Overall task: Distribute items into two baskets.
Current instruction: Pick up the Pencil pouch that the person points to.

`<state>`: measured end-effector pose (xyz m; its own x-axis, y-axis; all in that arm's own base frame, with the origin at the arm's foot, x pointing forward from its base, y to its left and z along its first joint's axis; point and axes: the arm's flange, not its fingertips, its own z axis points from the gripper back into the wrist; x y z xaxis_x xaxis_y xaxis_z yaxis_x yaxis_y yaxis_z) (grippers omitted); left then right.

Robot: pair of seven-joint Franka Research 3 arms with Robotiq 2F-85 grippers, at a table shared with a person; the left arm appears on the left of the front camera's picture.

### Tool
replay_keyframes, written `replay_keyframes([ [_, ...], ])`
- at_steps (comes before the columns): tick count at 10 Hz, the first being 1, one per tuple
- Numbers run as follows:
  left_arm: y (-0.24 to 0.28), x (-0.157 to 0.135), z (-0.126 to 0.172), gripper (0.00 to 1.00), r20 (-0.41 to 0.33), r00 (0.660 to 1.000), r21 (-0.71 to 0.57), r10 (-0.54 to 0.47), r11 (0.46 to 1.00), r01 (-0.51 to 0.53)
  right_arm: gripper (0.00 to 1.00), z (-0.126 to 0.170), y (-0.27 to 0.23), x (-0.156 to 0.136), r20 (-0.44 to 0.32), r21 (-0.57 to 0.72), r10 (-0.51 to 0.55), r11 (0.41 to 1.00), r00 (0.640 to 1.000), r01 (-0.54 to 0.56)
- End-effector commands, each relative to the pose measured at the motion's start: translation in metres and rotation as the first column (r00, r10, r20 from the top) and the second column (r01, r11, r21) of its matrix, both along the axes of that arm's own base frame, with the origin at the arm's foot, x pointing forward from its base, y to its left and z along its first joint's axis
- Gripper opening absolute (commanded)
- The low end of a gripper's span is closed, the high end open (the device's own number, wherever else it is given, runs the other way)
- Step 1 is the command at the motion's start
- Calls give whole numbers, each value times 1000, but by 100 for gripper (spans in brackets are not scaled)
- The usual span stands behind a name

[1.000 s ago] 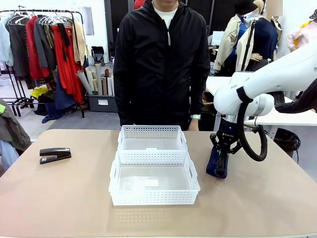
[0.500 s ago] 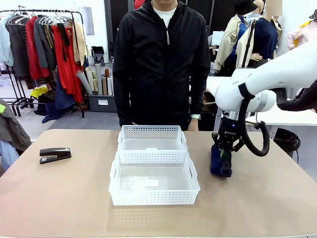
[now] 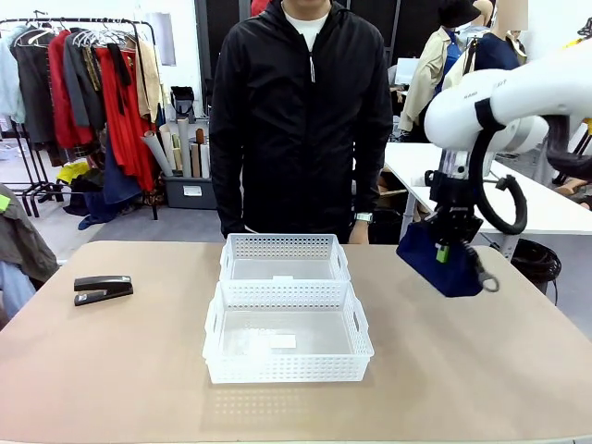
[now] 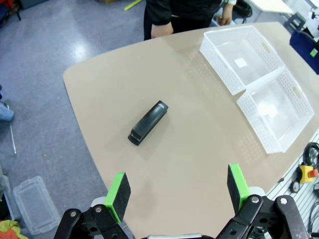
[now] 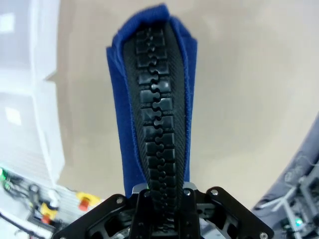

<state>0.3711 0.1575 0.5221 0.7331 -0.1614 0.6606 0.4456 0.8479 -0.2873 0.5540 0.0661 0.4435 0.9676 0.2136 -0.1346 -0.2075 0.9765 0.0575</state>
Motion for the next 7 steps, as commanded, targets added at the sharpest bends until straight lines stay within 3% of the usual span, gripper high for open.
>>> replay_keyframes([
  [1,1,0,0,100,14,1000,-11,-13,1000,13,0,34,-8,-3,43,-70,171,983,984,-168],
  [4,1,0,0,100,14,1000,-11,-13,1000,13,0,94,-10,-20,21,-66,400,915,916,-398],
  [7,1,0,0,100,14,1000,-11,-13,1000,13,0,131,-10,-39,22,-12,556,831,831,-556],
])
